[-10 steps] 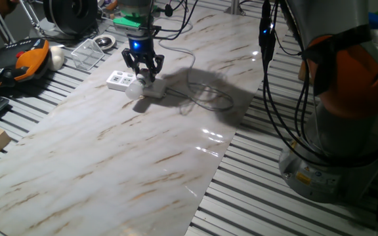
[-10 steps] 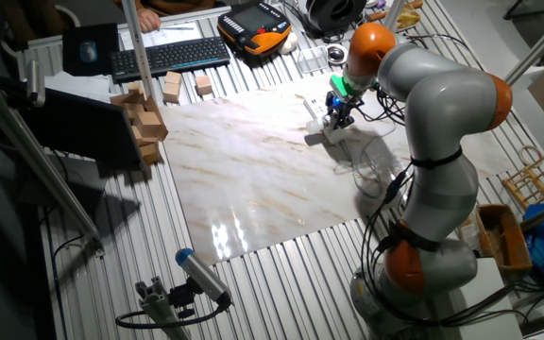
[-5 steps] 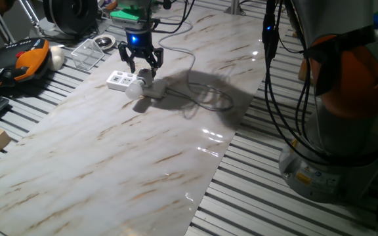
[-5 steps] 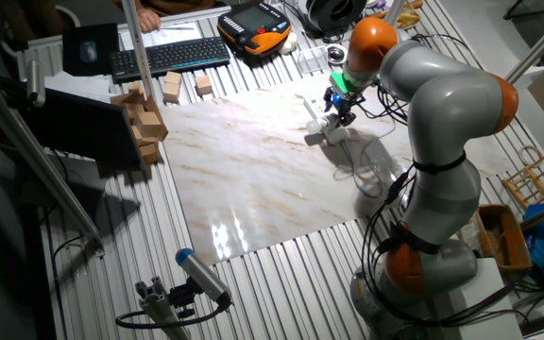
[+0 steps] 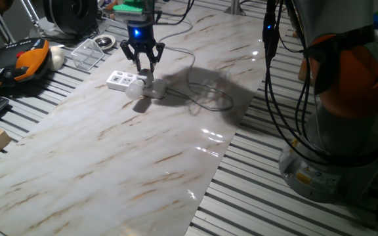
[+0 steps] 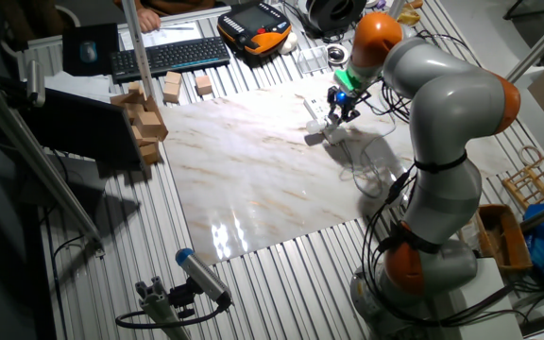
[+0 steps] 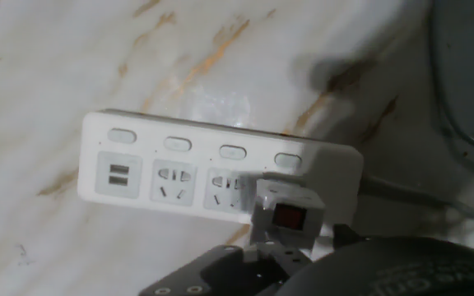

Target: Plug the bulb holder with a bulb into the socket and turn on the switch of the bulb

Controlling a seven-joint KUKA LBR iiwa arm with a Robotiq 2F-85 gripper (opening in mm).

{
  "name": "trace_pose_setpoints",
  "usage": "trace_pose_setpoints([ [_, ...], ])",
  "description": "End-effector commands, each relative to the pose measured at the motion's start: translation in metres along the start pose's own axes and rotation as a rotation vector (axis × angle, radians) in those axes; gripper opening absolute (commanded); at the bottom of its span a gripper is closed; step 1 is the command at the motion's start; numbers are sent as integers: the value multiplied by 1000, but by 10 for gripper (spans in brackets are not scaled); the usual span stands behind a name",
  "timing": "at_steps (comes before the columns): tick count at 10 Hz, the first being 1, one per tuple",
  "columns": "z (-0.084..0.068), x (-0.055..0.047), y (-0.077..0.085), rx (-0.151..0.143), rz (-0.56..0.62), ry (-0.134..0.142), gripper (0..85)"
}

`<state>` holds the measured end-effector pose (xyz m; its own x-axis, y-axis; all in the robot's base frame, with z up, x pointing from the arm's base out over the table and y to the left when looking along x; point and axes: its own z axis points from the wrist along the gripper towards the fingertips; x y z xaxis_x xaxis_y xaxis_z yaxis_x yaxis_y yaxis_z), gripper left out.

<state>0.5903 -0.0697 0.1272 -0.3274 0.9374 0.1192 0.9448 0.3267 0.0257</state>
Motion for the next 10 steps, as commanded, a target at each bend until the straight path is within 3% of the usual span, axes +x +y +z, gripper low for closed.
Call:
trace_pose_setpoints([
  [1, -1, -1, 0, -3, -19, 10, 0],
  [3, -1, -1, 0, -1, -31, -1, 0],
  [5, 2, -3, 2, 12, -33, -32, 0],
  [10, 8, -4, 4, 13, -21, -30, 0],
])
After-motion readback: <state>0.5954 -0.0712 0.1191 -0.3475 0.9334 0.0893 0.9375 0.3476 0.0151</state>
